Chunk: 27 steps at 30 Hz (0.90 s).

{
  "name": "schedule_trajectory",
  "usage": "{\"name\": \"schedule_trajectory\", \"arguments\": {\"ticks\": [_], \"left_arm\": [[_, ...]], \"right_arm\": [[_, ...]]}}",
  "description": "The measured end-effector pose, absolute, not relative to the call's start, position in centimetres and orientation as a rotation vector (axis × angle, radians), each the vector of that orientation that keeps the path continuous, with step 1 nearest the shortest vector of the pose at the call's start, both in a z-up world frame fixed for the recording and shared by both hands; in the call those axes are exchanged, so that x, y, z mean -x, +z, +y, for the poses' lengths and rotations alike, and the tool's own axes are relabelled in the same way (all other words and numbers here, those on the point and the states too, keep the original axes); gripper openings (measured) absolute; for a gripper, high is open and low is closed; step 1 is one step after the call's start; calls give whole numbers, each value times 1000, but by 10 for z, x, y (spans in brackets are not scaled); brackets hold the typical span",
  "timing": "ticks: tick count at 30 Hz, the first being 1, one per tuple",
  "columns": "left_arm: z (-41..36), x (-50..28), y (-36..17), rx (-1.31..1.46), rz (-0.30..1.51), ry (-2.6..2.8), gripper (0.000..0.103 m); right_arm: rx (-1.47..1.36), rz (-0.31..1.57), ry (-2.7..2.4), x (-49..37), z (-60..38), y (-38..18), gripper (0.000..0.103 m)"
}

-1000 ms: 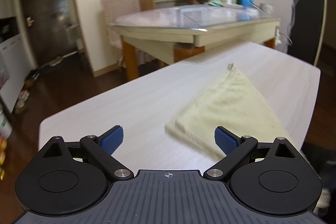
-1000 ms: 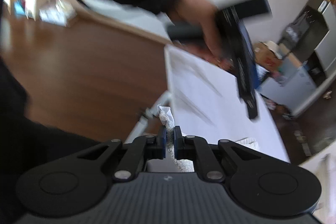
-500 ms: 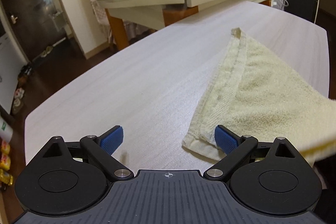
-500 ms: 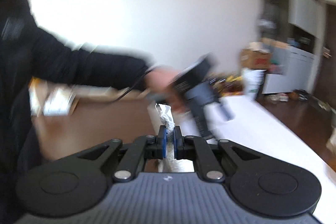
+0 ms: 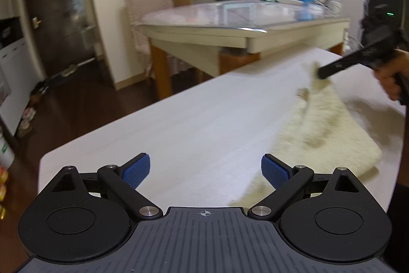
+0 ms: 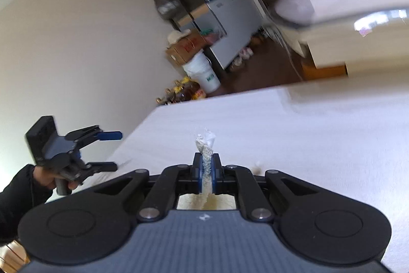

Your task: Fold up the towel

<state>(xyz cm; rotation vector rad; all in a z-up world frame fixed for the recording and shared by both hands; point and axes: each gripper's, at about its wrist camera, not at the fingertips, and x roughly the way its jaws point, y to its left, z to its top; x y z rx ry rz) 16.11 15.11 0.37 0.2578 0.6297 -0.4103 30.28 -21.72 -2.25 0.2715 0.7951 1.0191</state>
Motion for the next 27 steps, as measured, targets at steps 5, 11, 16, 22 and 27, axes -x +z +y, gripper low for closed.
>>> {"name": "schedule_trajectory", "arguments": {"ticks": [5, 11, 16, 22, 27], "left_arm": [[136, -157, -11, -317, 645, -418, 97], [134, -150, -29, -375, 643, -369, 98], [136, -148, -33, -363, 617, -330, 100], [137, -161, -30, -421, 612, -302, 101], [144, -174, -30, -429, 614, -296, 103]], "right_arm": [[-211, 822, 950, -304, -207, -38, 13], [-193, 753, 912, -293, -217, -30, 38], [-101, 634, 939, -262, -219, -9, 37], [125, 601, 954, -236, -200, -6, 33], [43, 666, 911, -251, -203, -12, 35]]}}
